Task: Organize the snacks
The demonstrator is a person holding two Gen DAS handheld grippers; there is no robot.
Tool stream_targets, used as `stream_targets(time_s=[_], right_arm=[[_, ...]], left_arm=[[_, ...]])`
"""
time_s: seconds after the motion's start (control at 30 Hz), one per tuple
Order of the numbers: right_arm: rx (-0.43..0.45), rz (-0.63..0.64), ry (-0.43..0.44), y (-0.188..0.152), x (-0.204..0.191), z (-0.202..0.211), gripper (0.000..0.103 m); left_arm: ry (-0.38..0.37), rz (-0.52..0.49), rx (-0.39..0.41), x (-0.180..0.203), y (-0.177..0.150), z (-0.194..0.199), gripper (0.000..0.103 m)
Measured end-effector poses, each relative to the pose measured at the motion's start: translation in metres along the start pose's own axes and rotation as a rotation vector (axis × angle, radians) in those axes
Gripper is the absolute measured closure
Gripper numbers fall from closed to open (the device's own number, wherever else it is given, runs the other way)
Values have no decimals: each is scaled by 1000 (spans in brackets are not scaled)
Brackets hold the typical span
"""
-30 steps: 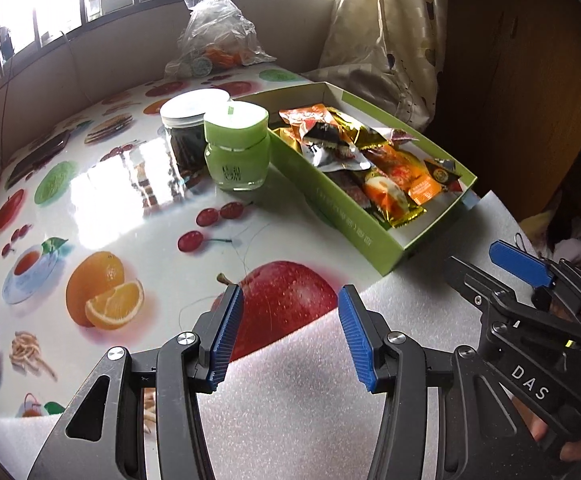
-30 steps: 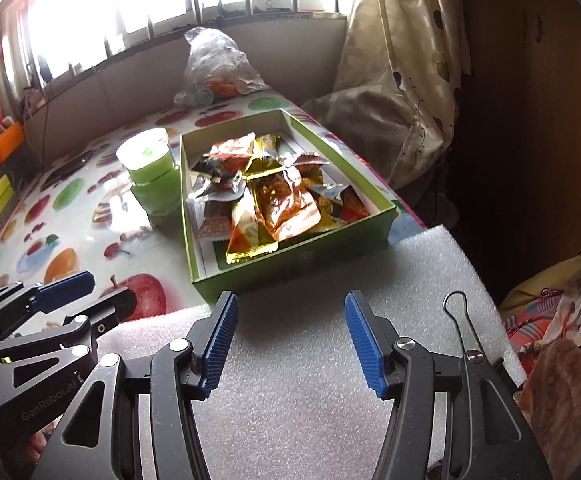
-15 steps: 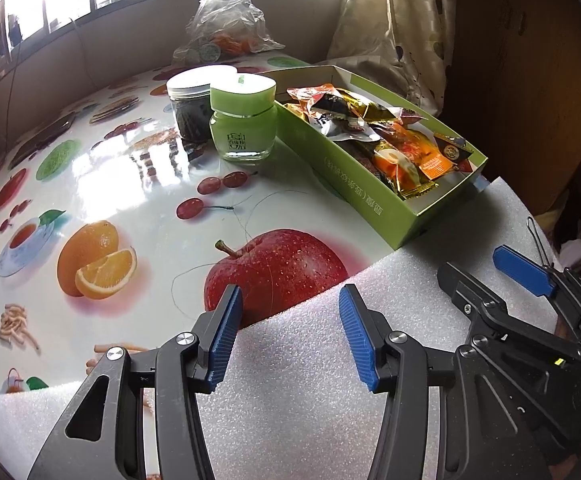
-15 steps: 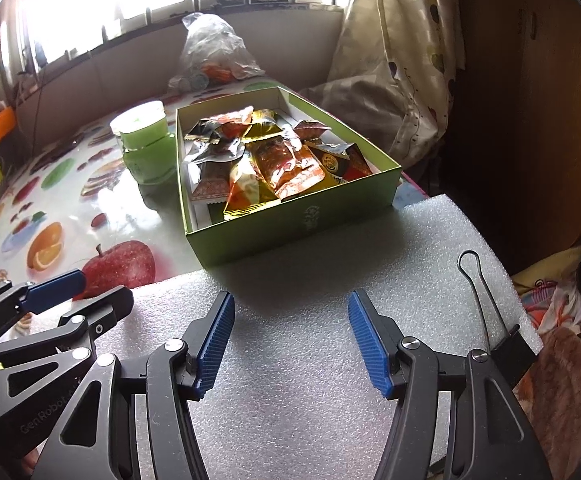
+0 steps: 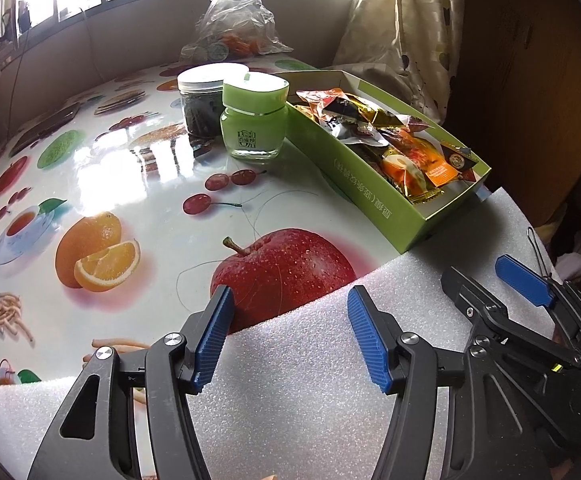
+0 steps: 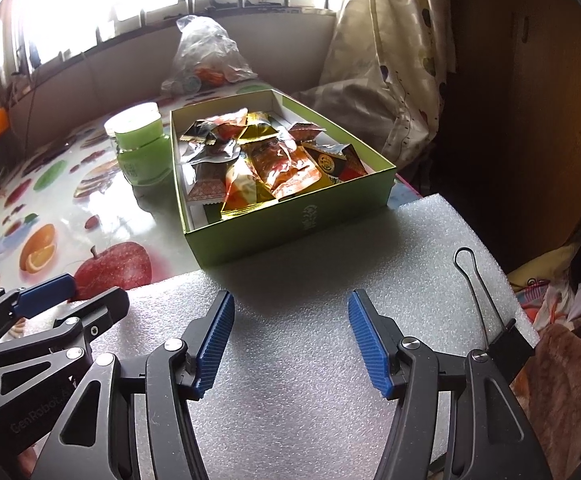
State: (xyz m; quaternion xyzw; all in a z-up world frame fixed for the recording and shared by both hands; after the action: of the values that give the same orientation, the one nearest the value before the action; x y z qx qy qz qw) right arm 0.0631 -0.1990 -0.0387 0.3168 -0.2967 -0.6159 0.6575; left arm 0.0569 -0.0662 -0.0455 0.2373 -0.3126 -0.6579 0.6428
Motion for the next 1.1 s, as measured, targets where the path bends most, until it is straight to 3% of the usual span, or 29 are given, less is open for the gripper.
stream_targets(time_s=[1.1], right_arm=[[7,-28,-15,0,2,0,43]], left_arm=[[-4,8,2,0,0,1,43]])
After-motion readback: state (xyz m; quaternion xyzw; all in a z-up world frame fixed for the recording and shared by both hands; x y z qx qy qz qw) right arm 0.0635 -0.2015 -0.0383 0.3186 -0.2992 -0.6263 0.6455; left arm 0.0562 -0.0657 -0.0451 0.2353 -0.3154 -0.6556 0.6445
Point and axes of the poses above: each gripper's, at about its wrist camera, not at the fingertips, and z roughly against the way its jaws point, x to its right, y to its top, the point moved 6 cm from there along -z, roughly the way its jaws point, and after that the axes turned 8 degrees about x, right-handed, at the moved point
